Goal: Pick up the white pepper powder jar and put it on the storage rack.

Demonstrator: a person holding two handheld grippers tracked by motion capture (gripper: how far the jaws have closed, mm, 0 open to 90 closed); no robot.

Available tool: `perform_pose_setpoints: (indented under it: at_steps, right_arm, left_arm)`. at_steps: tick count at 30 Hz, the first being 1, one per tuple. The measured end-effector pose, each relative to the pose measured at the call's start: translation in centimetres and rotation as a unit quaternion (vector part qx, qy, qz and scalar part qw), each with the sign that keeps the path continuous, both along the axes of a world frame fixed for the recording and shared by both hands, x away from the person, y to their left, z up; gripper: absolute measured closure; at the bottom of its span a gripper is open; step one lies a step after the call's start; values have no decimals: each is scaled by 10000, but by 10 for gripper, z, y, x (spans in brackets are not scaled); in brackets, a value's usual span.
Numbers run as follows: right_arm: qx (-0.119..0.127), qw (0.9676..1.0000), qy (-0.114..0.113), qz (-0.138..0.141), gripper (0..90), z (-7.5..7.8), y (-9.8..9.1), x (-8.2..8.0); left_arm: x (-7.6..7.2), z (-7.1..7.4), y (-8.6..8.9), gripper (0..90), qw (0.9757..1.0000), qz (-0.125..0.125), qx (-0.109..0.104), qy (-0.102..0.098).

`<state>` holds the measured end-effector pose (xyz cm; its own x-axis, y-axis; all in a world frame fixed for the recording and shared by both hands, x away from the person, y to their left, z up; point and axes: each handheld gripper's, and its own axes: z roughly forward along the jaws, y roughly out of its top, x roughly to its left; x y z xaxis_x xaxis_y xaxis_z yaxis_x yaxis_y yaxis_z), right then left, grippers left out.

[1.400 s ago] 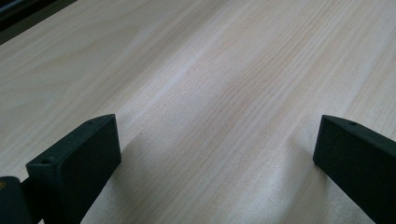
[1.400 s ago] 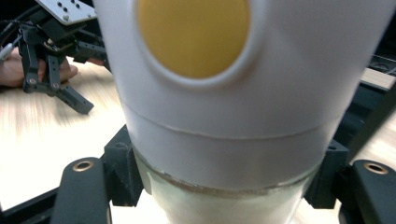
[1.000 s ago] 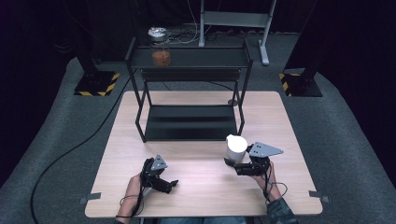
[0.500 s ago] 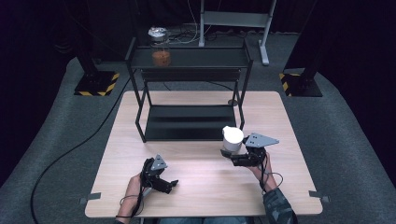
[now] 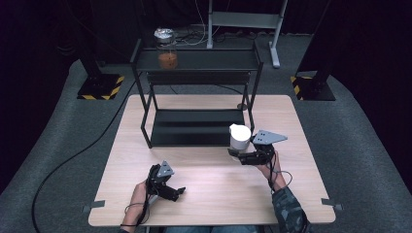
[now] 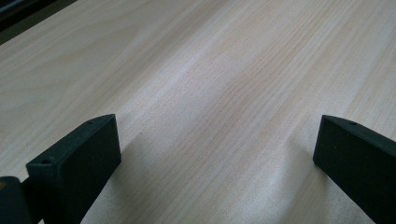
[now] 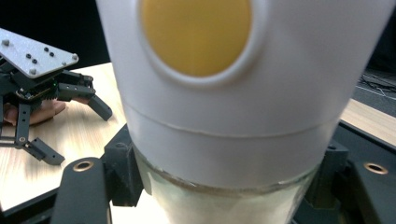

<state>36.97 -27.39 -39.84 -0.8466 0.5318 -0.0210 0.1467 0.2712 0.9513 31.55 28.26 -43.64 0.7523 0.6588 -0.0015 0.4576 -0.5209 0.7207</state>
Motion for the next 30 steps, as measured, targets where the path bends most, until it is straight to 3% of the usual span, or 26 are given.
perform_pose_setpoints:
  at_steps: [30]
  right_arm:
    - [-3,9996,-264,48,295,50,-2,27]
  left_arm:
    - [0,0,0,2,10000,-1,0,0]
